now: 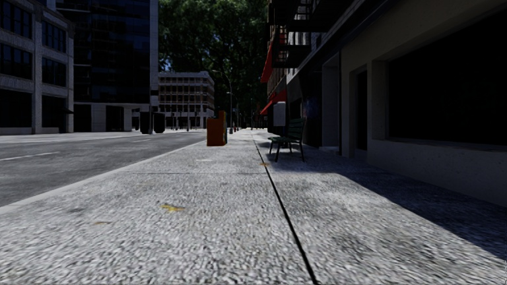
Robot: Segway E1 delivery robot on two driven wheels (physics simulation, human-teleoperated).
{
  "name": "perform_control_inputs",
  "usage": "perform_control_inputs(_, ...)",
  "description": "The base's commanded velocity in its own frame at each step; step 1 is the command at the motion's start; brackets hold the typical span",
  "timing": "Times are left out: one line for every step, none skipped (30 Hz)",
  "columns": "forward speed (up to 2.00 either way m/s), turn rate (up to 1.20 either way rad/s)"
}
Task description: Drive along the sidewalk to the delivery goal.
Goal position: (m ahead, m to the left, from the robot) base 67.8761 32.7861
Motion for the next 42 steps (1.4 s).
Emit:
perform_control_inputs(2.0, 0.0)
perform_control_inputs(2.0, 0.0)
perform_control_inputs(2.0, 0.0)
perform_control_inputs(2.0, 0.0)
perform_control_inputs(2.0, 0.0)
perform_control_inputs(2.0, 0.0)
perform_control_inputs(2.0, 0.0)
perform_control_inputs(2.0, 0.0)
perform_control_inputs(2.0, 0.0)
perform_control_inputs(2.0, 0.0)
perform_control_inputs(2.0, 0.0)
perform_control_inputs(2.0, 0.0)
perform_control_inputs(2.0, 0.0)
perform_control_inputs(2.0, 0.0)
perform_control_inputs(2.0, 0.0)
perform_control_inputs(2.0, 0.03)
perform_control_inputs(2.0, 0.15)
perform_control_inputs(2.0, 0.25)
perform_control_inputs(2.0, 0.28)
perform_control_inputs(2.0, 0.28)
perform_control_inputs(2.0, 0.28)
perform_control_inputs(2.0, 0.29)
perform_control_inputs(2.0, 0.29)
perform_control_inputs(2.0, 0.25)
perform_control_inputs(2.0, 0.25)
perform_control_inputs(2.0, 0.0)
perform_control_inputs(2.0, 0.0)
perform_control_inputs(2.0, 0.0)
perform_control_inputs(2.0, 0.0)
perform_control_inputs(2.0, 0.0)
perform_control_inputs(2.0, 0.0)
perform_control_inputs(2.0, 0.0)
perform_control_inputs(2.0, 0.0)
perform_control_inputs(2.0, 0.0)
perform_control_inputs(2.0, 0.0)
perform_control_inputs(2.0, 0.0)
perform_control_inputs(2.0, 0.0)
perform_control_inputs(2.0, 0.0)
perform_control_inputs(2.0, 0.0)
perform_control_inputs(2.0, 0.0)
perform_control_inputs(2.0, 0.0)
perform_control_inputs(2.0, 0.0)
